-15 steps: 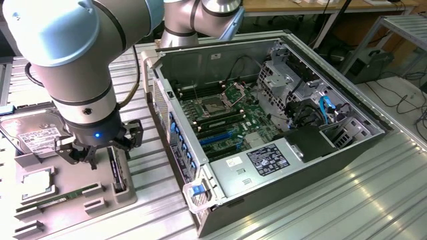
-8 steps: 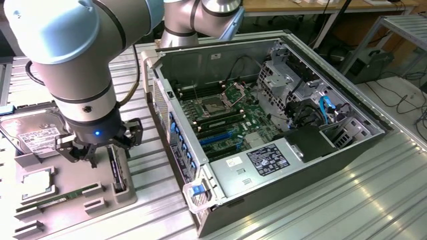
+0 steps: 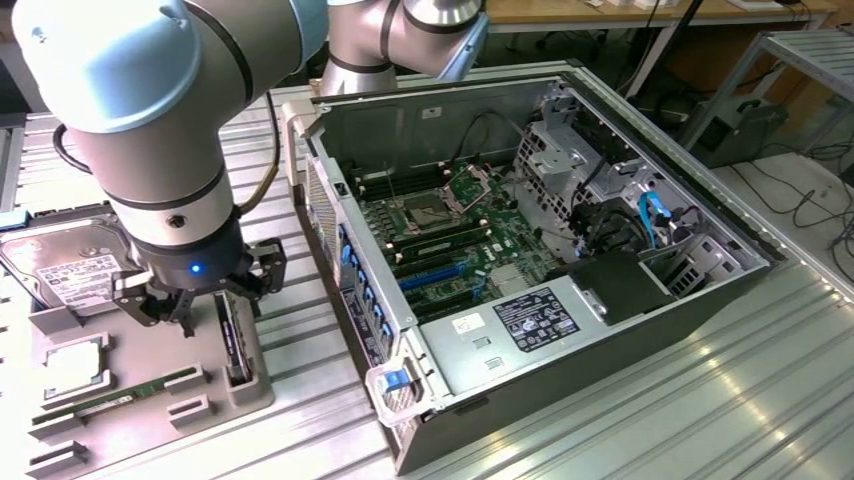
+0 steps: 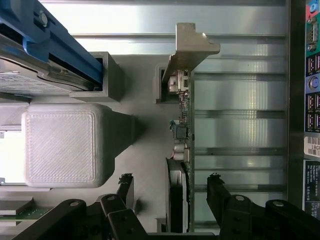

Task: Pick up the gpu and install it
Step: 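Pick up the gpu and move the gpu toward the slot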

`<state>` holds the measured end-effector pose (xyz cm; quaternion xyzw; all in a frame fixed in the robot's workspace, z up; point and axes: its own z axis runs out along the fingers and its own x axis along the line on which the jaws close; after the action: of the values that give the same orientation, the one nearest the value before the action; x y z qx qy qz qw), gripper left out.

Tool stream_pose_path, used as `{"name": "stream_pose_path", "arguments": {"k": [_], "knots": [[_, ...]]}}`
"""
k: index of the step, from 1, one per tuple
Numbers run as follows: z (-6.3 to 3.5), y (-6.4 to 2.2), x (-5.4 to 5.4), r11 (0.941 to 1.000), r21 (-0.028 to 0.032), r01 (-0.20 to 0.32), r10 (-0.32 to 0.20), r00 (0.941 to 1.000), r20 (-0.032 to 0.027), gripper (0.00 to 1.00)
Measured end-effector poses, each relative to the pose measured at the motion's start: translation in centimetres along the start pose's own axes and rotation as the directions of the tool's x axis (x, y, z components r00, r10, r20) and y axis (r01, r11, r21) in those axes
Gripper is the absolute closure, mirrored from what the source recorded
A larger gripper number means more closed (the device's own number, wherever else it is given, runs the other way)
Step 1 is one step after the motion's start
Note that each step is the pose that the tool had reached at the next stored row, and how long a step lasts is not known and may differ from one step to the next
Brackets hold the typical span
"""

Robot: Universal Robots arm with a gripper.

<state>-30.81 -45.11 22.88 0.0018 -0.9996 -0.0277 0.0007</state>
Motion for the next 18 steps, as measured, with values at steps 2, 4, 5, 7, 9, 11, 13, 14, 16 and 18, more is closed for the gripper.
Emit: {"name": "stream_pose_path", "arguments": {"k": [2, 4, 5, 7, 9, 11, 13, 14, 16, 18], "knots": [[0.02, 0.01, 0.00, 1.0000, -0.0001, 0.000, 0.000, 1.0000, 0.0002, 0.38], [0.04, 0.01, 0.00, 1.0000, -0.0002, 0.000, 0.000, 1.0000, 0.0001, 0.38], [0.05, 0.01, -0.01, 1.0000, -0.0002, 0.000, 0.000, 1.0000, 0.0002, 0.38], [0.08, 0.01, -0.02, 1.0000, -0.0002, 0.000, 0.000, 1.0000, 0.0003, 0.45], [0.11, 0.01, -0.04, 1.0000, -0.0002, 0.000, 0.000, 1.0000, 0.0002, 0.45], [0.24, -0.01, -0.16, 1.0000, 0.0000, 0.000, 0.000, 1.0000, 0.0001, 0.45], [0.26, -0.02, -0.17, 1.0000, -0.0001, 0.000, 0.000, 1.0000, 0.0002, 0.54], [0.27, -0.02, -0.17, 1.0000, -0.0001, 0.000, 0.000, 1.0000, 0.0002, 0.54], [0.27, -0.03, -0.18, 1.0000, -0.0001, 0.000, 0.000, 1.0000, 0.0002, 0.54], [0.28, -0.03, -0.19, 1.0000, -0.0001, 0.000, 0.000, 1.0000, 0.0001, 0.55]]}}
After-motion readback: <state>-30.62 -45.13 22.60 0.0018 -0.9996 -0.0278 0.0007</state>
